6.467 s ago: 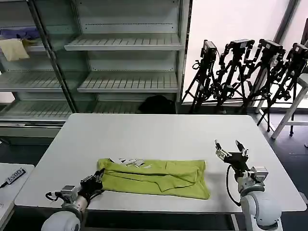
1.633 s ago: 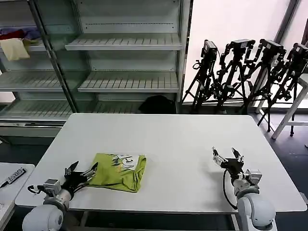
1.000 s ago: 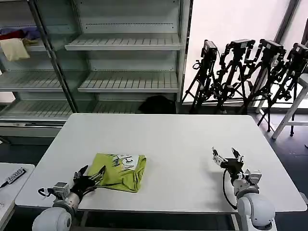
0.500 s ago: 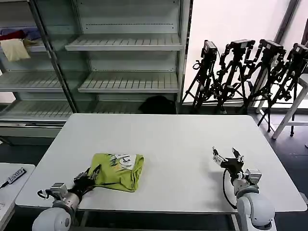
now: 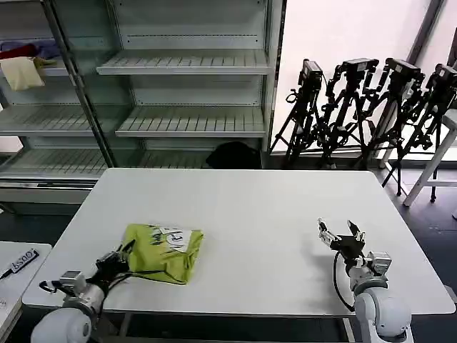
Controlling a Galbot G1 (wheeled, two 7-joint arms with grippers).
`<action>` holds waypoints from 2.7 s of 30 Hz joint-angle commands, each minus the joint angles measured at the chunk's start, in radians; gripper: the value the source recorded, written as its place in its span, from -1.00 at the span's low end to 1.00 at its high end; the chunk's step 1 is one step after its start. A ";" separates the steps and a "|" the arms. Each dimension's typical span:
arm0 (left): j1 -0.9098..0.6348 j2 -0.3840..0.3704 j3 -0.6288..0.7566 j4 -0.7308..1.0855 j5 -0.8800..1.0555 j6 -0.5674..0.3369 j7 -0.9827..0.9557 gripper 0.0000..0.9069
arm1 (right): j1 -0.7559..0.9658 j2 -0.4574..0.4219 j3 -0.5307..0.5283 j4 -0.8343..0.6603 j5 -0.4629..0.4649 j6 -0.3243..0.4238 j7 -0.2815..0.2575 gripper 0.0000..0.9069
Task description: Fold and organize the clothes.
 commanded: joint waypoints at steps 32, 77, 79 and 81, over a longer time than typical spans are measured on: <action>-0.103 -0.035 0.628 -0.036 0.469 -0.008 -0.027 -0.98 | -0.076 -0.031 0.034 -0.018 0.025 0.055 -0.004 1.00; -0.004 0.111 -0.070 -0.231 -0.071 0.060 -0.093 1.00 | 0.070 0.128 -0.682 -0.022 0.348 -0.184 0.350 1.00; 0.046 0.090 -0.083 -0.241 -0.074 0.031 -0.090 1.00 | 0.080 0.141 -0.678 -0.051 0.354 -0.184 0.367 1.00; 0.089 0.068 -0.087 -0.244 -0.078 0.011 -0.092 1.00 | 0.085 0.142 -0.680 -0.068 0.358 -0.183 0.390 1.00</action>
